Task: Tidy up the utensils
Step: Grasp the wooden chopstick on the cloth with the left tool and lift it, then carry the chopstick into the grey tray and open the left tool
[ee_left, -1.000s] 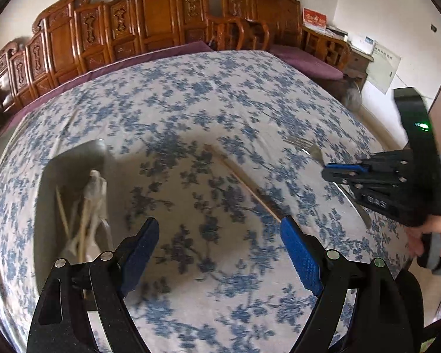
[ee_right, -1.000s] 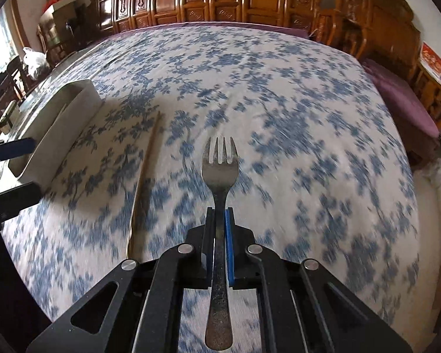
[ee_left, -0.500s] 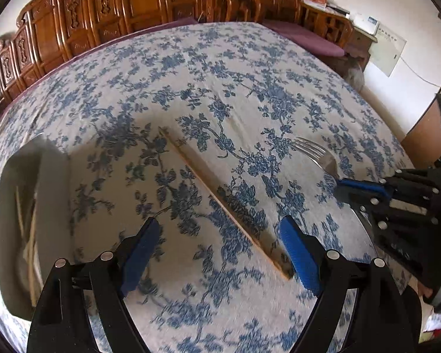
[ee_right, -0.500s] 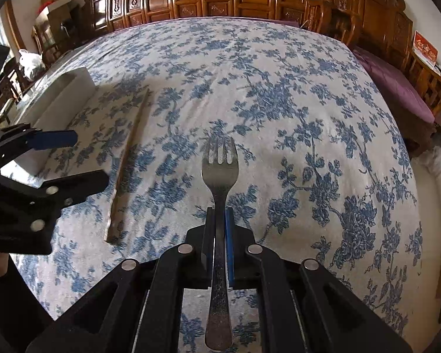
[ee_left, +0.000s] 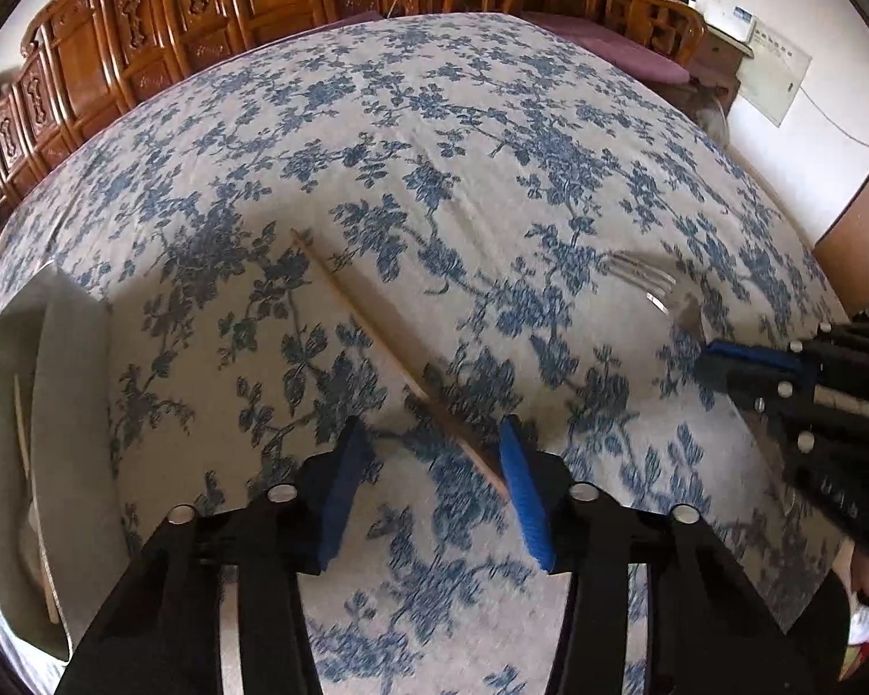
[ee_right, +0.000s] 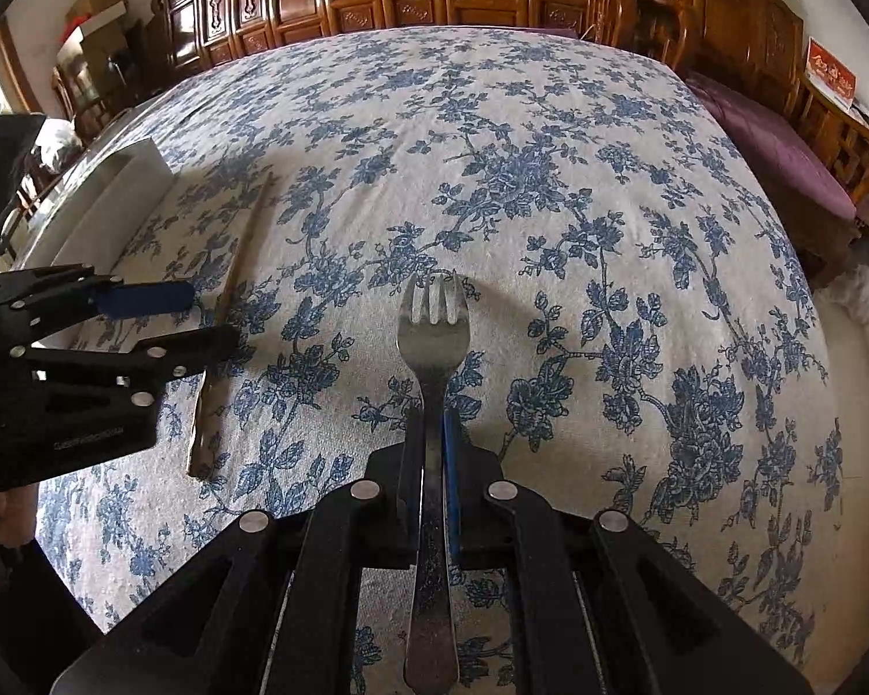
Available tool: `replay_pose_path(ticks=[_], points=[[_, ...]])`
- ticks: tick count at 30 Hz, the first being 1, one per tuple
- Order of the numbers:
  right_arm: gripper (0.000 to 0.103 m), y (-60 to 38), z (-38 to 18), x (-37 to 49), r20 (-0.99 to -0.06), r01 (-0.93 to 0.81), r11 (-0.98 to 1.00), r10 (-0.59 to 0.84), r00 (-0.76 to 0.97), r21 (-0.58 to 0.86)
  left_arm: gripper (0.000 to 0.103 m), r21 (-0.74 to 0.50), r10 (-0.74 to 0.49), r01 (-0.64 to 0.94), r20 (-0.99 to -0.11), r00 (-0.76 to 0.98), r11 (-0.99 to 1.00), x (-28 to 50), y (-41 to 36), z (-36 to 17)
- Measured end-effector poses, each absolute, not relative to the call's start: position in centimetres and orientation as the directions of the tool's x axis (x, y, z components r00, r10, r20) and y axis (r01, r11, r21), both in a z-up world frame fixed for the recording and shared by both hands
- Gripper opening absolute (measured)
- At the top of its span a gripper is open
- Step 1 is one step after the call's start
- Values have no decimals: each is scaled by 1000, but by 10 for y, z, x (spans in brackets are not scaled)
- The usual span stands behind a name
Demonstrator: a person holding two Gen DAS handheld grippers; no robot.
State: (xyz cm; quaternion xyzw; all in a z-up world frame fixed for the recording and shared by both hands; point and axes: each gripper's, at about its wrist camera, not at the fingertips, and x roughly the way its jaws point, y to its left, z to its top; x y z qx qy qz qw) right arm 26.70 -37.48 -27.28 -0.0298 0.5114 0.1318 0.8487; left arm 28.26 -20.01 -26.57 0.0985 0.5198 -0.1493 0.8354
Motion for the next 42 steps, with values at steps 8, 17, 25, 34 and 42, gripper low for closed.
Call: replay_pose_path(ticks=[8,17,25,34,42], points=[[8,-375,-273,267,-876,-254,964,193,441,85,13,15,-129,335,-905,404,942,283,-179,-264],[8,-366,-266,264,-869,-278,957,208,449,86,5,7,-129,321,-906,403,947,285,-165,-259],[8,-347,-249,259,-851,-319,944,238,469,88,5,-14,-158,309,-880,448,951,276,-146,-233],[8,-315,-239,260,-848,-365,928,253,466,76,5,-12,-168,305,-856,490,952,269,-116,-203],[8,-284,-227,265,-843,-390,918,268,467,75,5,-27,-174,281,-839,516,959,266,-83,-185]])
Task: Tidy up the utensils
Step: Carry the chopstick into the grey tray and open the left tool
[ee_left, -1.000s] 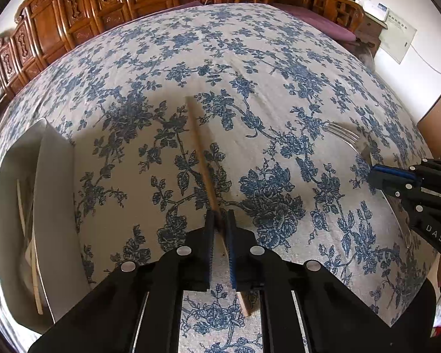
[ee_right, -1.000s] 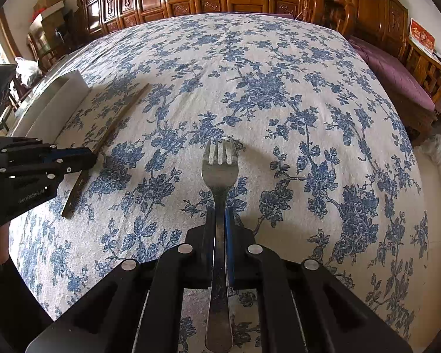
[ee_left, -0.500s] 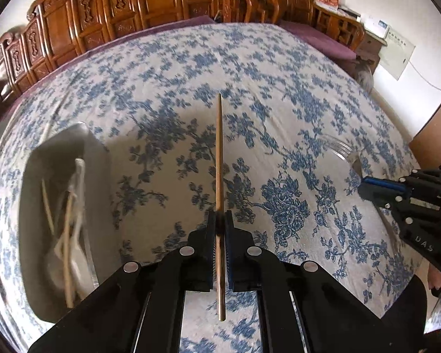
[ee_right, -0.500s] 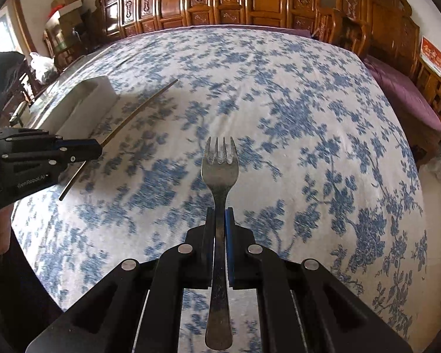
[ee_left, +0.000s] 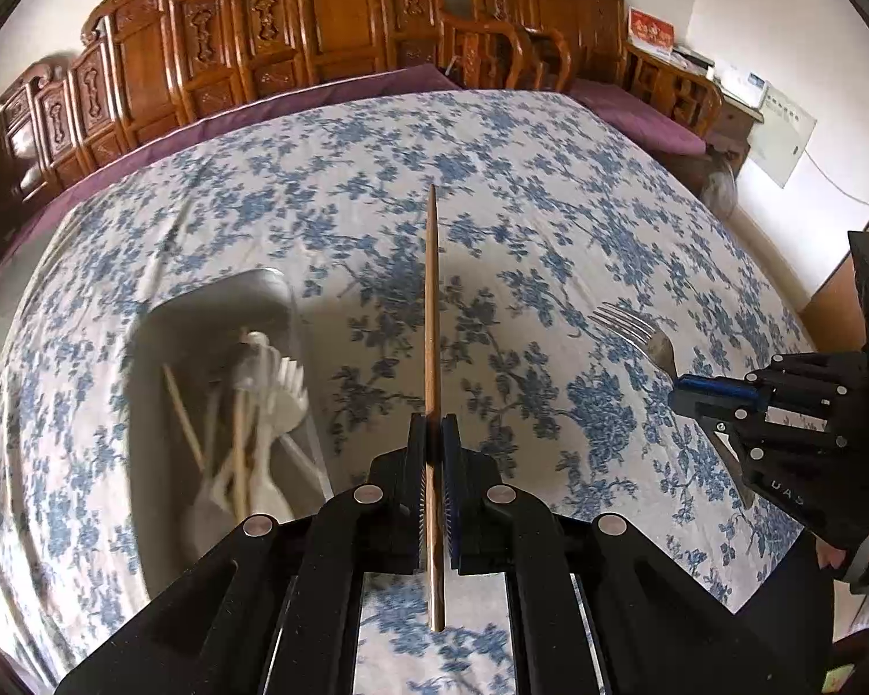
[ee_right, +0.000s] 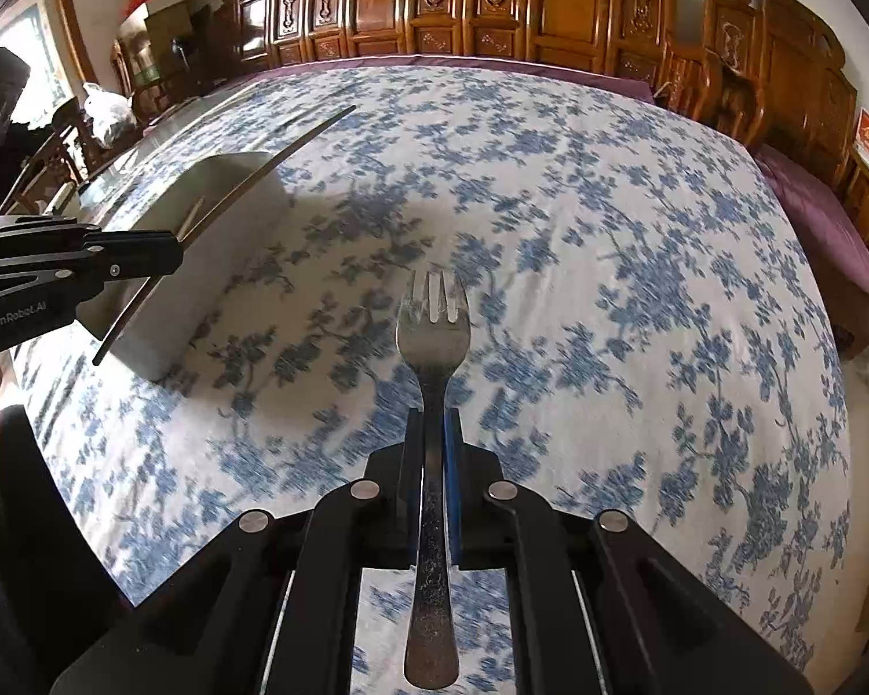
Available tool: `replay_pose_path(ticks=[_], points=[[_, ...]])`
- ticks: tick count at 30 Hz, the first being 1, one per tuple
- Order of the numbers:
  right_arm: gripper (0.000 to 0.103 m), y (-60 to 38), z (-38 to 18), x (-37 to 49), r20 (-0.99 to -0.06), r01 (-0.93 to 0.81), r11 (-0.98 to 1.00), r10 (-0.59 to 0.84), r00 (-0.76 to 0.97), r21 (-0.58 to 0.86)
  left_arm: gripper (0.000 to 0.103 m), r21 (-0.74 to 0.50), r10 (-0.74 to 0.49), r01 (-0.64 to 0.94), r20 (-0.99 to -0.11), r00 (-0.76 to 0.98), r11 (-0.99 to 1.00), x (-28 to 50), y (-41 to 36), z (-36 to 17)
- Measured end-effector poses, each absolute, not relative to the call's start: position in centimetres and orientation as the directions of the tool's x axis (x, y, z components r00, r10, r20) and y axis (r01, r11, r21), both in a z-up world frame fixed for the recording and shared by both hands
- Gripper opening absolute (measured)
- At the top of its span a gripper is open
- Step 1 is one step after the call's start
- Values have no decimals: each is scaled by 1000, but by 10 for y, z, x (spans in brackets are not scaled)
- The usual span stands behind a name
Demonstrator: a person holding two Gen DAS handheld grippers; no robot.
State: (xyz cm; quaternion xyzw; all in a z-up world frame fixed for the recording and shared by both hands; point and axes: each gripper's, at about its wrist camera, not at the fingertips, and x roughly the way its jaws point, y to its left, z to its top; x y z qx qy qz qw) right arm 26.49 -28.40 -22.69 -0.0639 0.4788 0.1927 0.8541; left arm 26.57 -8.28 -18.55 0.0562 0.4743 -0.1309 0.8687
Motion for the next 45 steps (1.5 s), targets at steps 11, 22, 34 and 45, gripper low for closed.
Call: replay_pose_path(ticks=[11,22,34,45], points=[[8,-236,-207,270,-824,-433,898,305,477,82,5,-17,-141,226,-827,544,974,264,-28,-171],[8,-198,-205,279,-824,-476,876,326,464,78,5,-1,-98,184,-850,518,983,287,14,-193],[8,-180,-221,295,-839,-495,865,324,437,76,5,-20,-118,210,-877,465,977,292,20,-228],[8,-169,-219,295,-842,-503,861,322,434,70,5,-55,-155,233,-886,437,971,285,21,-234]])
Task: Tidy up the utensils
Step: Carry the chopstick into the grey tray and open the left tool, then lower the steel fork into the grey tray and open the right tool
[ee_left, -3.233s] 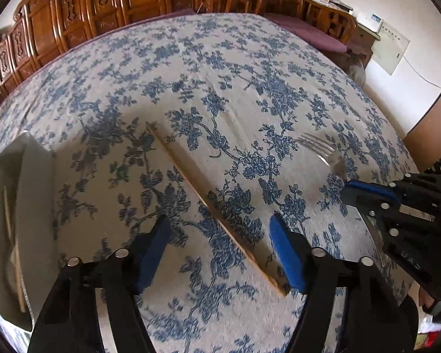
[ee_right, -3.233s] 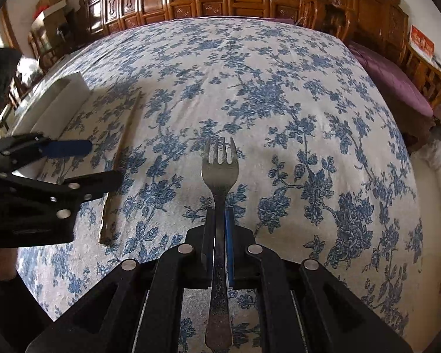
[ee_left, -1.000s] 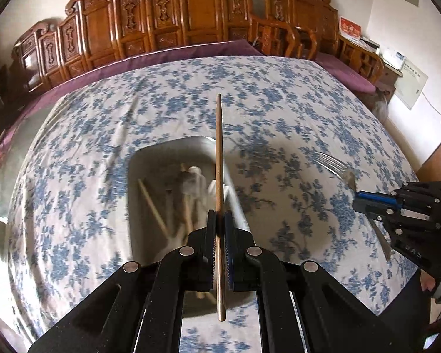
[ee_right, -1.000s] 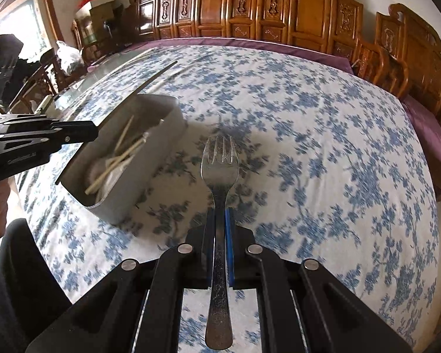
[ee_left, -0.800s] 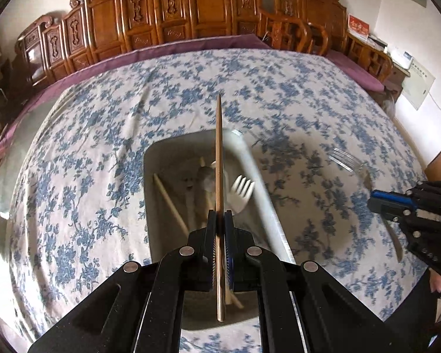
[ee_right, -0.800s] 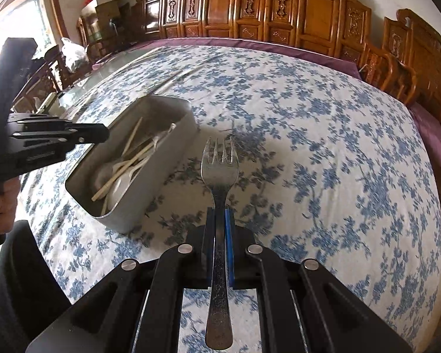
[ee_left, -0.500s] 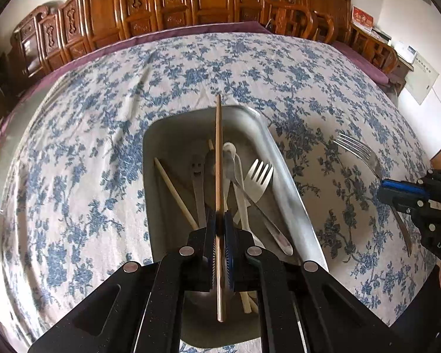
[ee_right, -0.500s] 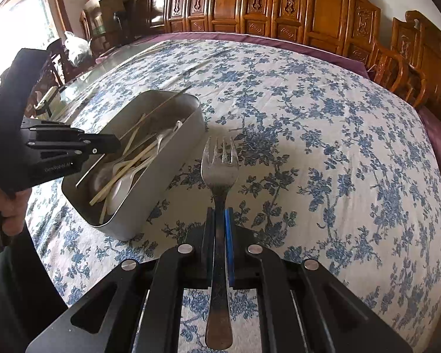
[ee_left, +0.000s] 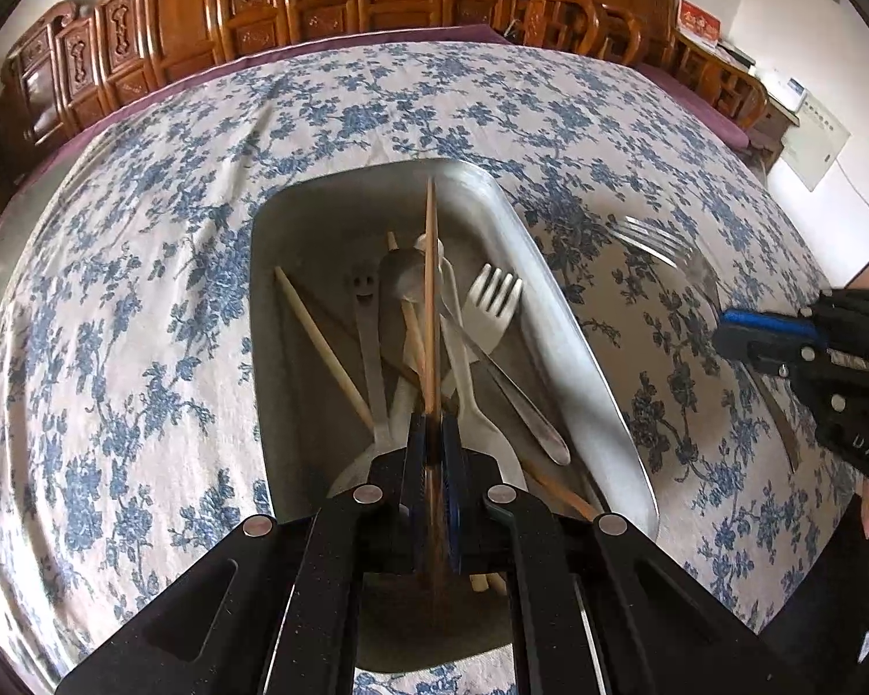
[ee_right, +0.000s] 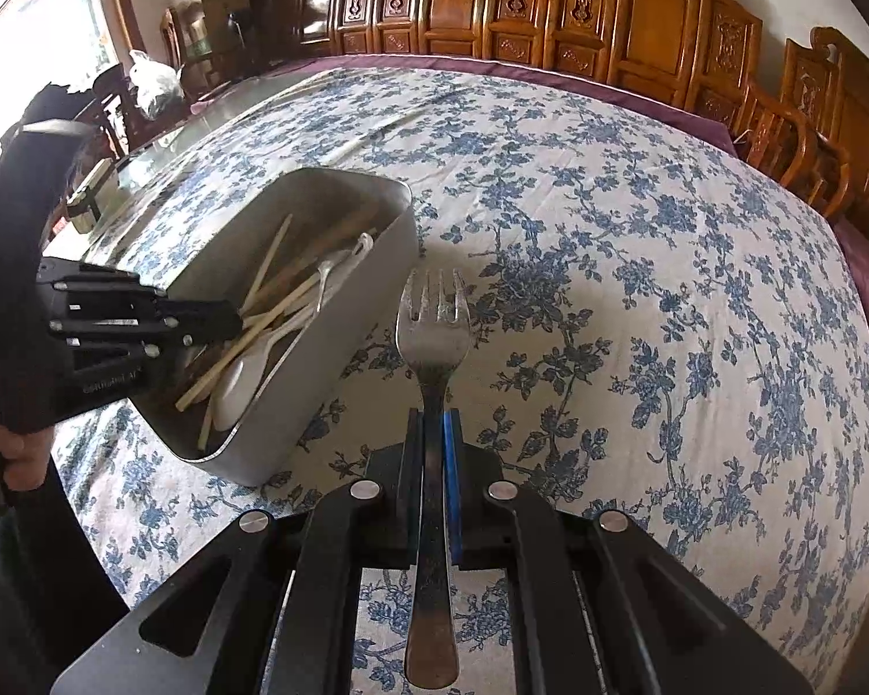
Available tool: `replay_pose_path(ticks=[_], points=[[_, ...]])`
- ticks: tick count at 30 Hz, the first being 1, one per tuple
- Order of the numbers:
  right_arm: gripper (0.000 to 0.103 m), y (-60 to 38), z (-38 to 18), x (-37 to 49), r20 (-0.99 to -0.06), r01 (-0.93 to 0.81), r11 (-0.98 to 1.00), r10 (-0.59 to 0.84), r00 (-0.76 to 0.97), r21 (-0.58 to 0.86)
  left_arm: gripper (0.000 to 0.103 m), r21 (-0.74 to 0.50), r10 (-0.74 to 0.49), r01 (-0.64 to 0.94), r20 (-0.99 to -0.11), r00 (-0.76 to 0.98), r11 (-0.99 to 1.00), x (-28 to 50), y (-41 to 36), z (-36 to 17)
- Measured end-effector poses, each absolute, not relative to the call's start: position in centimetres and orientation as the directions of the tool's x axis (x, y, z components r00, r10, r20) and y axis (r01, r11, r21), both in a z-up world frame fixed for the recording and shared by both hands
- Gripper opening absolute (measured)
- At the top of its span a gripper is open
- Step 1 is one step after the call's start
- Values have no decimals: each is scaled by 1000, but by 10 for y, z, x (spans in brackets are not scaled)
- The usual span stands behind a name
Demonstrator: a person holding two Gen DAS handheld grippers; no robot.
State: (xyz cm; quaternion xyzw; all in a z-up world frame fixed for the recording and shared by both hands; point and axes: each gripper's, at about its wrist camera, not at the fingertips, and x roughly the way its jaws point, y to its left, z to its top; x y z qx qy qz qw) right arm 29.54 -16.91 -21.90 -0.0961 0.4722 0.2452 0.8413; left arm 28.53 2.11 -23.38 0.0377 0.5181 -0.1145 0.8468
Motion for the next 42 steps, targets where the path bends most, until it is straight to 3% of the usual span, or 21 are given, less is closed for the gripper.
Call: replay_pose_path(ticks=[13,16,18,23,31,33,36,42], points=[[8,-142,-201,296,-827,-527,847,342,446,66,6,-74,-161,189,-850,501,979,279,46,-200],[8,-130,-197,297,-823,-538,840,351,446,67,8,-71,-151,171,-842,518,983,278,58,-192],[8,-120,-194,297,-820,-548,834,359,446,67,15,-64,-138,156,-838,528,986,277,67,-188],[8,-95,-188,301,-814,-571,818,376,442,68,17,-55,-113,122,-834,540,991,277,92,-184],[8,-59,-183,306,-805,-593,802,401,437,77,34,-47,-77,67,-829,554,997,276,123,-181],[8,-53,-185,309,-805,-589,804,404,434,85,49,-56,-78,57,-826,558,997,276,128,-180],[8,-45,-189,312,-806,-581,808,406,432,96,61,-61,-70,35,-824,563,998,276,137,-181],[8,-36,-201,321,-812,-555,823,404,421,122,68,-64,-54,2,-826,561,998,275,149,-185]])
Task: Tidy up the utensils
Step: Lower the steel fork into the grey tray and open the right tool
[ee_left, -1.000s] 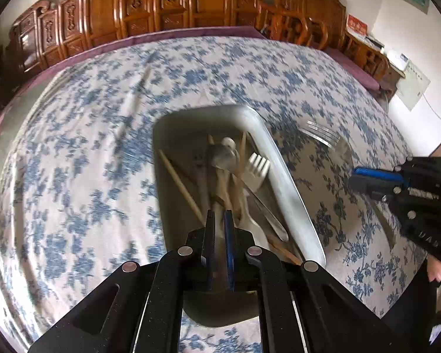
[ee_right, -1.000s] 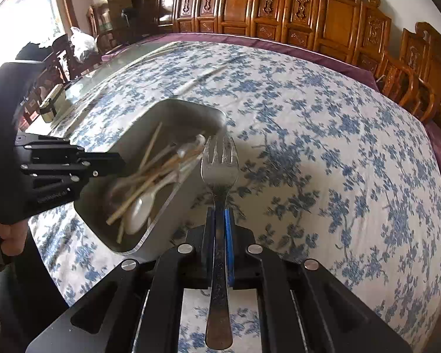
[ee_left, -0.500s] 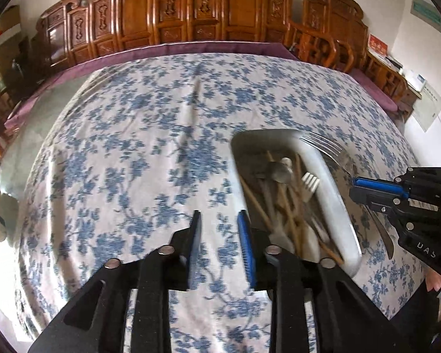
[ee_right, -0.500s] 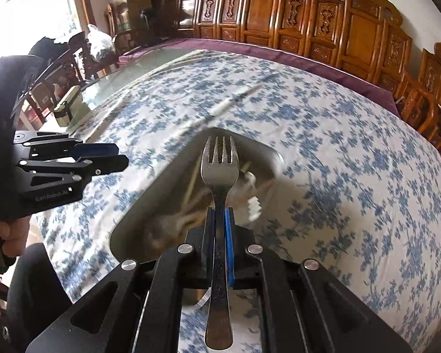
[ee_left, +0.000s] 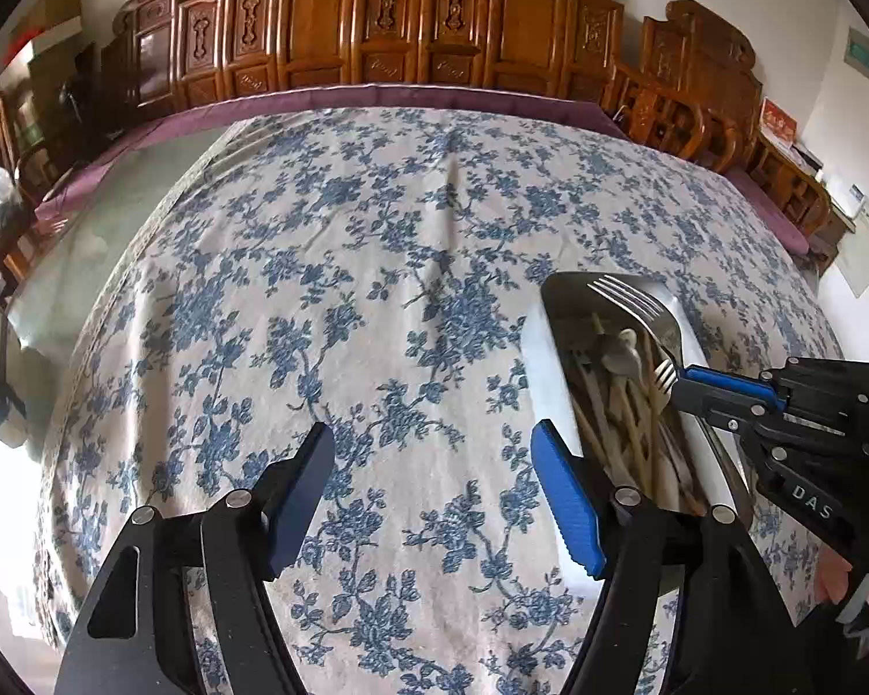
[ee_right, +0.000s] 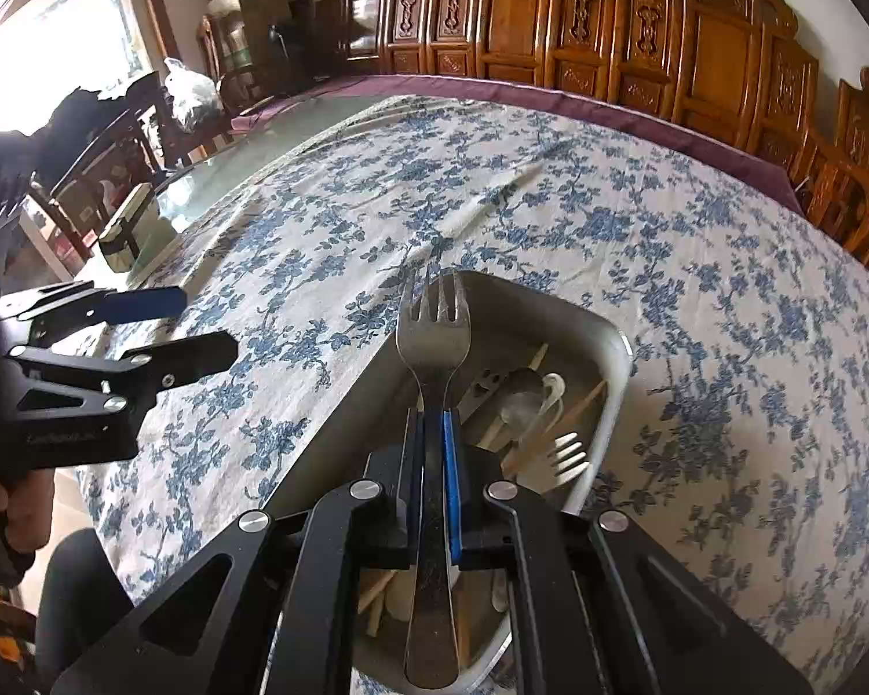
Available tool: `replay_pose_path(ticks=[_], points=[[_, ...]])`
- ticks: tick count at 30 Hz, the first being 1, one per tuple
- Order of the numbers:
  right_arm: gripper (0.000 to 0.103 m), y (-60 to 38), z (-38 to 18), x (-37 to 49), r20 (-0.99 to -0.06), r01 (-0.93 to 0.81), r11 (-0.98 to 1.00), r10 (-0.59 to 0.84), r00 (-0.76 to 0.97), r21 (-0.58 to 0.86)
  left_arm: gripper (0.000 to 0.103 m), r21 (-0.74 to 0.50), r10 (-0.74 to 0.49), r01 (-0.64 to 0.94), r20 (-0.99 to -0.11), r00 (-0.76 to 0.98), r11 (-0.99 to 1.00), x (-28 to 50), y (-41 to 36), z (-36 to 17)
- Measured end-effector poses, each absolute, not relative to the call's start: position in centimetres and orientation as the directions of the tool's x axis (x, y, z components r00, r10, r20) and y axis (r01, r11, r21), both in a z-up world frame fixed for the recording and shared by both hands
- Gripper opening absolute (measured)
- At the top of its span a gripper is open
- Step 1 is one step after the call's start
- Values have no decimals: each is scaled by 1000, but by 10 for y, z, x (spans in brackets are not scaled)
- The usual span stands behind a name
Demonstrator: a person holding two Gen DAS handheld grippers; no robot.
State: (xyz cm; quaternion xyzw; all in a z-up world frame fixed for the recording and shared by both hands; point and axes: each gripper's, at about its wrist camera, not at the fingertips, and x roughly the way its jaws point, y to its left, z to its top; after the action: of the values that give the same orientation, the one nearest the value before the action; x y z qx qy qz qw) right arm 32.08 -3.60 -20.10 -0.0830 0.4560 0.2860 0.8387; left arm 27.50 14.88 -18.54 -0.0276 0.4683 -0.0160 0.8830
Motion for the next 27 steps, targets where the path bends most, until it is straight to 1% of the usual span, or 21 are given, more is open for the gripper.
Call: replay_pose_path(ticks=[4,6,12,16,20,27], points=[[8,-27,-213,326,-823,-545,830,386,416,114,70,-61,-48,-6,-832,553,998,275,153,-190],[8,-22,-222,331,-835,-543,835,360,416,89,70,-64,-49,-9,-834,549,998,274,154,-193],[8,-20,-238,343,-851,-524,849,326,412,72,70,-63,-48,-9,-836,547,998,274,155,-195],[8,-21,-243,346,-852,-515,852,339,400,97,70,-58,-45,-7,-839,543,998,274,155,-198],[9,-19,-240,343,-838,-527,835,396,374,159,70,-54,-42,-7,-840,541,998,274,155,-199],[9,-17,-228,338,-813,-541,821,437,386,184,70,-50,-37,-9,-842,538,999,275,153,-201]])
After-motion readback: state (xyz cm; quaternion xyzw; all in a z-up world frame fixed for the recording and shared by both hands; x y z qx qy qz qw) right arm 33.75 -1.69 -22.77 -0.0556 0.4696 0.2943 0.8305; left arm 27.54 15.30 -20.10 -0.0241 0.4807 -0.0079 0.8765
